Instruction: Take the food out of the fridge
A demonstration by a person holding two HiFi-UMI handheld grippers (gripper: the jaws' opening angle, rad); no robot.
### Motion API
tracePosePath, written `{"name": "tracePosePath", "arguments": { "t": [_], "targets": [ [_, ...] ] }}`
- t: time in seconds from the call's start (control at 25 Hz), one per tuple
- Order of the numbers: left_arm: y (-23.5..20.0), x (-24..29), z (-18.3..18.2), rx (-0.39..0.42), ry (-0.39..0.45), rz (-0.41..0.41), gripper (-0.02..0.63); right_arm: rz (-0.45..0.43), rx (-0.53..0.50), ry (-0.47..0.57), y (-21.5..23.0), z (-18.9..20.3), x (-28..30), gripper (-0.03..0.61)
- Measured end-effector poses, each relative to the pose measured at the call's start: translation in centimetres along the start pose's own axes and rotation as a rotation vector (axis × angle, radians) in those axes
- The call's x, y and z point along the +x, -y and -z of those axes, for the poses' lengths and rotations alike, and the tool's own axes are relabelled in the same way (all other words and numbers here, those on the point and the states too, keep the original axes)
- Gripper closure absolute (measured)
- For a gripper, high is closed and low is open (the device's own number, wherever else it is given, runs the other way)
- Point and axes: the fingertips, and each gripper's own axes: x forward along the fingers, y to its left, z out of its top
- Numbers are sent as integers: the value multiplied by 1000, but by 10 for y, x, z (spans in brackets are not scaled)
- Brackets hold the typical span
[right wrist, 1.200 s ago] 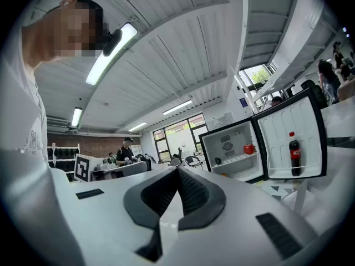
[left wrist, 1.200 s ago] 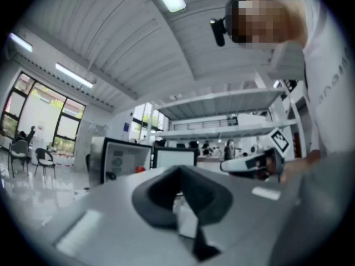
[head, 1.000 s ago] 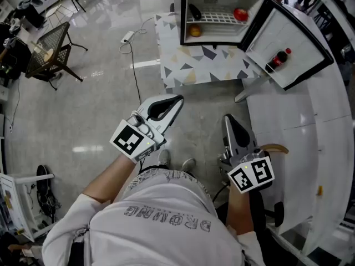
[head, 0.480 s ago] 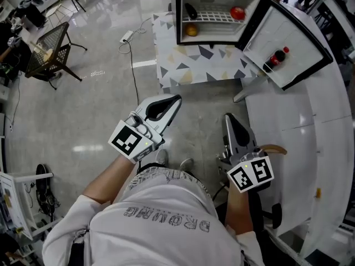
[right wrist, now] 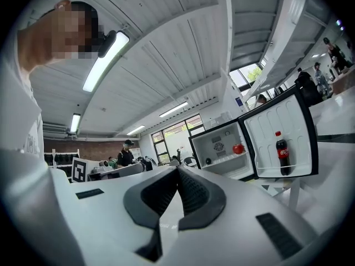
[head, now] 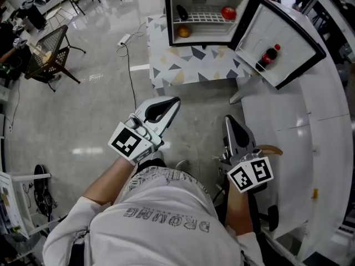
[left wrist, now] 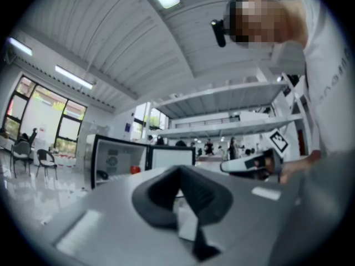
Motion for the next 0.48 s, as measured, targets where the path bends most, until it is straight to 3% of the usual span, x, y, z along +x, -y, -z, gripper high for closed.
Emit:
{"name": "tracePosePath", "arguments": {
  "t": [0.48],
  "targets": [
    [9,23,8,3,0,-3,606,2,6,-9,29,2,-8,578]
  ]
}}
